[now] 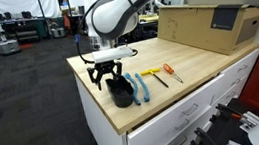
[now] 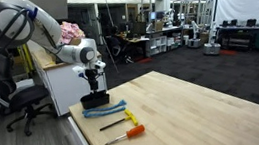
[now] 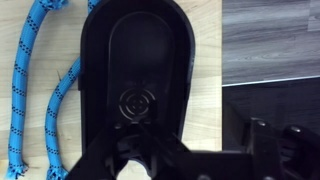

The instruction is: Move the black item to the left

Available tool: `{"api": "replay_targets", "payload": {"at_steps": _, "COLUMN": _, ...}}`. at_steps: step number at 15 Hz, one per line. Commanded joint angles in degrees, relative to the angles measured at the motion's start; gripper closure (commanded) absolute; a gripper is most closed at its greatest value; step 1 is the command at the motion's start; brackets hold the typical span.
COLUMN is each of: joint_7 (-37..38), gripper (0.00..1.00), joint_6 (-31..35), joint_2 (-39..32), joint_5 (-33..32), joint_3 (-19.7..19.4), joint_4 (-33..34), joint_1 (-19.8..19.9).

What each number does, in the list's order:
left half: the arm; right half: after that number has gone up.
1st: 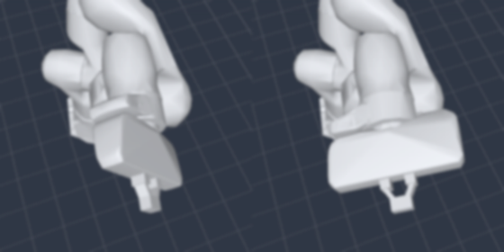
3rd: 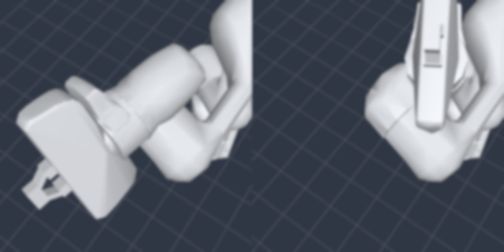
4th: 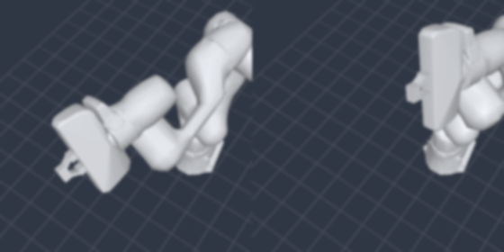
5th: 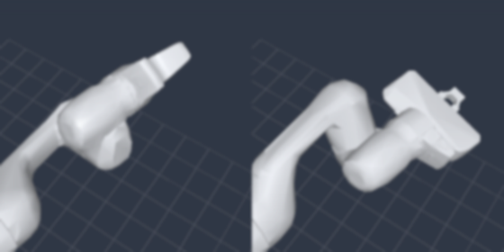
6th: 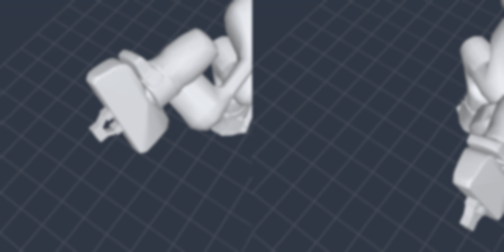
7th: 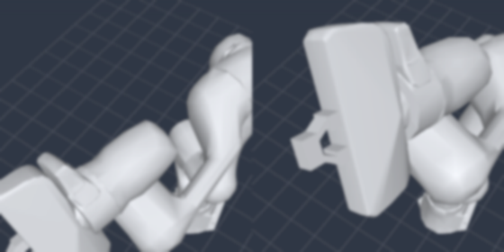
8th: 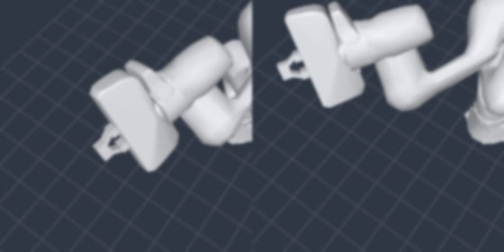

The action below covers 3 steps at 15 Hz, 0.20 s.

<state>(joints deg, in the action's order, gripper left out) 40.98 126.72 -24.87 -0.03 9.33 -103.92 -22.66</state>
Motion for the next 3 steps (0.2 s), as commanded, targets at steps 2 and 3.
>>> {"api": "replay_targets", "payload": {"at_steps": 2, "joint_7": -2.45, "gripper": 0.00, "joint_6": 0.46, "joint_2": 6.27, "joint_5": -0.03, "joint_3": 0.40, "joint_4": -3.43, "joint_1": 0.57}}
{"api": "replay_targets", "payload": {"at_steps": 3, "joint_7": -3.12, "gripper": 0.00, "joint_6": 0.41, "joint_2": 7.66, "joint_5": 0.57, "joint_3": 0.65, "joint_4": -4.09, "joint_1": 0.93}}
